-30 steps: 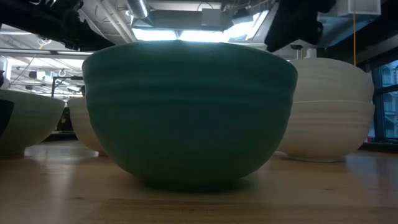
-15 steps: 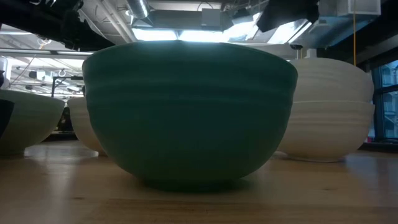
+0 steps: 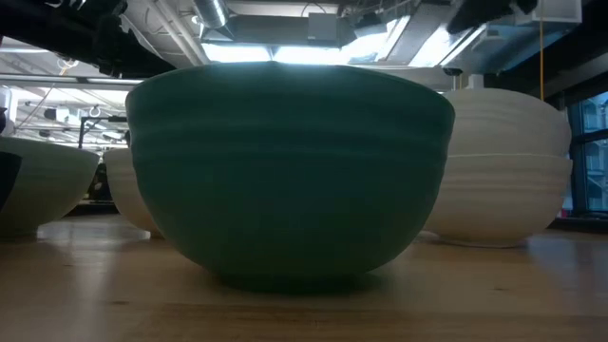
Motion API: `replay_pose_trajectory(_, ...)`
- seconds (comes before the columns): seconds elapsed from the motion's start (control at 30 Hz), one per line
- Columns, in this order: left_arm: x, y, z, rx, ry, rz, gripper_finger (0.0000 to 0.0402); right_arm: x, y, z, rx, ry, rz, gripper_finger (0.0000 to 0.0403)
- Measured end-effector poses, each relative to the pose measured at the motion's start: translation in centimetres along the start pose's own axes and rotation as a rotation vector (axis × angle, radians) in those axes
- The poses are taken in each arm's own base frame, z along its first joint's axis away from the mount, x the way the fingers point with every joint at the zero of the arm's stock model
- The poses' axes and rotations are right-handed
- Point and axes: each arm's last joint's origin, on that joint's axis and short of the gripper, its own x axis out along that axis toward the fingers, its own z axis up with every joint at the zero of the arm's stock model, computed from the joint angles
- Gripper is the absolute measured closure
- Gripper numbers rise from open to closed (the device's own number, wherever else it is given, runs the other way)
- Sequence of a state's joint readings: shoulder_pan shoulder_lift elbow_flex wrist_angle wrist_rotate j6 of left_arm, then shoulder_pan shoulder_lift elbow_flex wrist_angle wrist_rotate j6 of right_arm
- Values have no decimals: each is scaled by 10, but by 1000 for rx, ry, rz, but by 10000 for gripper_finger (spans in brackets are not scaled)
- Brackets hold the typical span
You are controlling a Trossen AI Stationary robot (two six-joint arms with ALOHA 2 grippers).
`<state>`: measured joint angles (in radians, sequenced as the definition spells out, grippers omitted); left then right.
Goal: Nest bowls inside each other
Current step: Stack the top white bowl on the bottom right white bowls
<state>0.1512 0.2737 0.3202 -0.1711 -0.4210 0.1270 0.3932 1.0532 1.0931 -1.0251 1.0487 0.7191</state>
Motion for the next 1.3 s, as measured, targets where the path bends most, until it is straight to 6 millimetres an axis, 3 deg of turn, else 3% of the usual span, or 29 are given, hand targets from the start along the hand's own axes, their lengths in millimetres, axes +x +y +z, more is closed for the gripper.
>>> replay_pose_trajectory(0.13, 0, 0, 0, -29, 0, 0, 234, 1, -28, -23, 83, -30, -3, 397)
replay_pose_trajectory(0.3, 0, 0, 0, -44, -1, 0, 234, 7, -50, -48, 206, -112, 31, 383)
replay_pose_trajectory(0.6, 0, 0, 1, -125, -10, 1, 234, 36, -43, -60, 198, -360, 271, 371)
replay_pose_trajectory(0.9, 0, 0, 1, -132, -10, 1, 234, 71, -55, -80, 209, -282, 294, 370)
replay_pose_trajectory(1.3, 0, 0, 0, -125, 1, 0, 234, 97, -75, -103, 325, -226, 252, 370)
